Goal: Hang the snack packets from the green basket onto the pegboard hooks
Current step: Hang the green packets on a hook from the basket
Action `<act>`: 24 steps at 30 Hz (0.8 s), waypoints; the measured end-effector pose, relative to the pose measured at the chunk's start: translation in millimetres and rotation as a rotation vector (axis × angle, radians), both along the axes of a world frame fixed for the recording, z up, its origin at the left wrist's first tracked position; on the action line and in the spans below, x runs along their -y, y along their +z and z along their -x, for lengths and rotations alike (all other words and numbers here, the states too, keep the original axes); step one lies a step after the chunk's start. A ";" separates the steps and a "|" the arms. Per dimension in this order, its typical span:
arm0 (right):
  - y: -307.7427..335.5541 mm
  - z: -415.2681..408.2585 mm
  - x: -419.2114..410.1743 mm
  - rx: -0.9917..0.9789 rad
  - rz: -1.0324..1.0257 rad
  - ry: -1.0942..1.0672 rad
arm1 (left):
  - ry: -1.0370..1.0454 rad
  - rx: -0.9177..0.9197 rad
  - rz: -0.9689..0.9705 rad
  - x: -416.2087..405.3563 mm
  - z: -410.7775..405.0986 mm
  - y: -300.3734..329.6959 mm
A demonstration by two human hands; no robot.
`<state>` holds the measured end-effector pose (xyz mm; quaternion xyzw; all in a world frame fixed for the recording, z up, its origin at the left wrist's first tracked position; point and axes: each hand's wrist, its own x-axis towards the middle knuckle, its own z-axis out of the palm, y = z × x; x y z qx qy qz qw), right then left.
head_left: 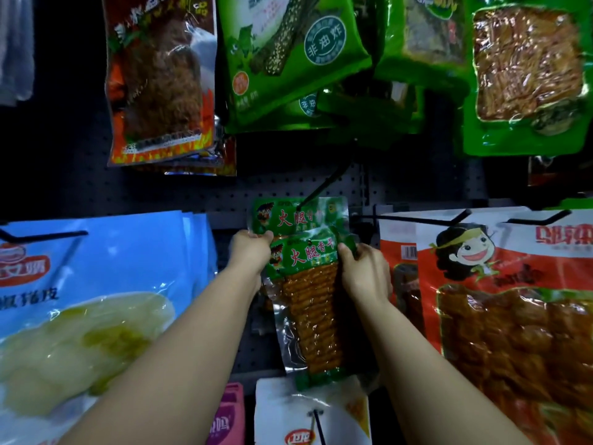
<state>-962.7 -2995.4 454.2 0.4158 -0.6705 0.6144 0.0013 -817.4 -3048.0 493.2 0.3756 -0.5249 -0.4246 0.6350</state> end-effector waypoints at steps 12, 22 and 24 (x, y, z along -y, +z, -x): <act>-39.2 -5.4 -10.1 -0.014 0.205 0.024 | 0.338 0.266 0.174 -12.1 -12.9 -12.3; -23.7 -39.1 -89.5 -0.040 0.674 0.043 | -0.003 0.129 0.393 -87.3 -37.0 -18.0; -19.4 -42.8 -101.3 0.020 0.750 0.076 | -0.192 0.023 0.349 -101.7 -38.0 -14.2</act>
